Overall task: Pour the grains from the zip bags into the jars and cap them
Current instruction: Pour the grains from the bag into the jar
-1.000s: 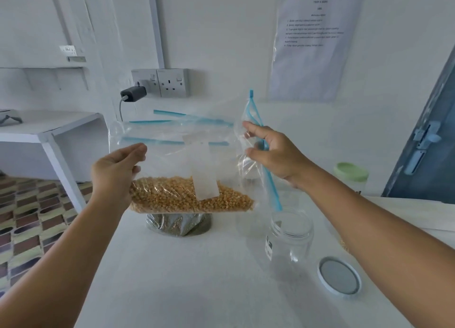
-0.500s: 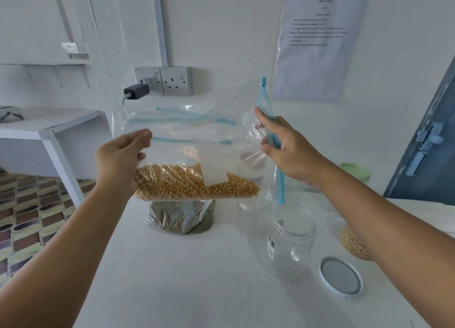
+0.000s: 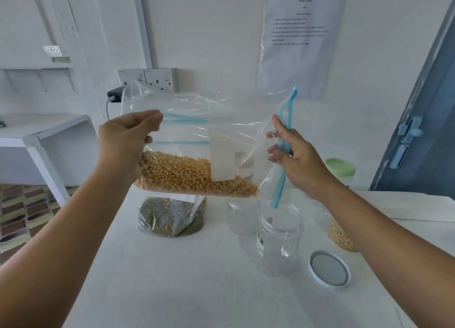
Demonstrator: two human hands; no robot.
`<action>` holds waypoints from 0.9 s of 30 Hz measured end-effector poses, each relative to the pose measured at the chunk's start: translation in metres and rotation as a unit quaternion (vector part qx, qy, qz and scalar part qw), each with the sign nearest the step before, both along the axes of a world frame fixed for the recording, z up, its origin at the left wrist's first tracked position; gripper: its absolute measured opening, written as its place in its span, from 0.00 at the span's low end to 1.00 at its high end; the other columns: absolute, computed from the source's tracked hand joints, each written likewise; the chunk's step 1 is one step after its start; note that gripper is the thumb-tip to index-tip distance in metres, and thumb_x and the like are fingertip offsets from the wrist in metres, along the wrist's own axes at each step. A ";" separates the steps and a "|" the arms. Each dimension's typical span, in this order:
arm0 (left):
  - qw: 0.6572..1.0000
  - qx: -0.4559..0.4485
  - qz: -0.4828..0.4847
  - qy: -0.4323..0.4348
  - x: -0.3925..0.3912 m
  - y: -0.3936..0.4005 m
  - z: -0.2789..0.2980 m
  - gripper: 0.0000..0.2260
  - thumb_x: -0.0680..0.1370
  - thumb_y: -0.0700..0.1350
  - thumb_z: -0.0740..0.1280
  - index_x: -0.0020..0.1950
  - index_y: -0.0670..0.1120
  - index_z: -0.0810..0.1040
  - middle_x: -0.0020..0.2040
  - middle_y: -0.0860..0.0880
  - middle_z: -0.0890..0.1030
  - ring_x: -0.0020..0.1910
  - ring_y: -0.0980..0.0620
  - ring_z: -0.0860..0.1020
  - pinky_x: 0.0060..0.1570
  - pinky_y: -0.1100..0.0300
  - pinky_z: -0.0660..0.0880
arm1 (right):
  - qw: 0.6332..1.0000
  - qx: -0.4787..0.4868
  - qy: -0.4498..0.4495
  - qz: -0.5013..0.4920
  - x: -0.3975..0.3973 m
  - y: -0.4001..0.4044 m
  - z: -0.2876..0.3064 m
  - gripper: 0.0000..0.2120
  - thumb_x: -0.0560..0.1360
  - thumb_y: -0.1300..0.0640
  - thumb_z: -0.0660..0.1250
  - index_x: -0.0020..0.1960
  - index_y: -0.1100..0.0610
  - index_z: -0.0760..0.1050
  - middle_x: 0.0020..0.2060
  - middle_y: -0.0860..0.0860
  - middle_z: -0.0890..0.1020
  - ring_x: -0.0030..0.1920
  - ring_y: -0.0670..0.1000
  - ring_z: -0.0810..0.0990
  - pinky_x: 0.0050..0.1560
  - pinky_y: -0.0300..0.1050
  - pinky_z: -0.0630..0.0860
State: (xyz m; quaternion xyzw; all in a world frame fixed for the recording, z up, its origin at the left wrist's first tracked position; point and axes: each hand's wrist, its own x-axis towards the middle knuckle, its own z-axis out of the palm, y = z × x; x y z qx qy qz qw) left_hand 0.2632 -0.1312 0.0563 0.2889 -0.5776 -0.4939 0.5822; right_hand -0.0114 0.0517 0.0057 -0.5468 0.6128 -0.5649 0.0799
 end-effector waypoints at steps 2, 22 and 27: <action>1.000 0.003 -0.001 -0.002 -0.003 0.001 -0.001 0.05 0.74 0.46 0.79 0.49 0.50 0.87 0.38 0.53 0.85 0.38 0.59 0.79 0.44 0.65 0.75 | 1.000 0.005 -0.010 0.002 -0.001 0.003 -0.003 0.34 0.83 0.69 0.61 0.77 0.35 0.63 0.62 0.43 0.76 0.52 0.45 0.79 0.69 0.51 0.78; 0.989 0.134 0.014 0.064 0.012 -0.014 -0.041 0.07 0.74 0.43 0.78 0.52 0.44 0.86 0.40 0.49 0.81 0.31 0.55 0.69 0.28 0.70 0.71 | 0.998 0.040 0.048 0.027 0.015 -0.021 0.023 0.29 0.85 0.68 0.55 0.52 0.38 0.85 0.65 0.50 0.78 0.49 0.42 0.78 0.53 0.36 0.77; 0.979 0.190 0.027 0.066 0.027 -0.015 -0.073 0.09 0.74 0.44 0.78 0.53 0.45 0.86 0.43 0.48 0.82 0.29 0.55 0.70 0.25 0.70 0.71 | 0.994 0.072 0.042 0.067 0.029 -0.028 0.020 0.28 0.81 0.74 0.54 0.48 0.50 0.88 0.58 0.45 0.80 0.69 0.38 0.75 0.52 0.29 0.72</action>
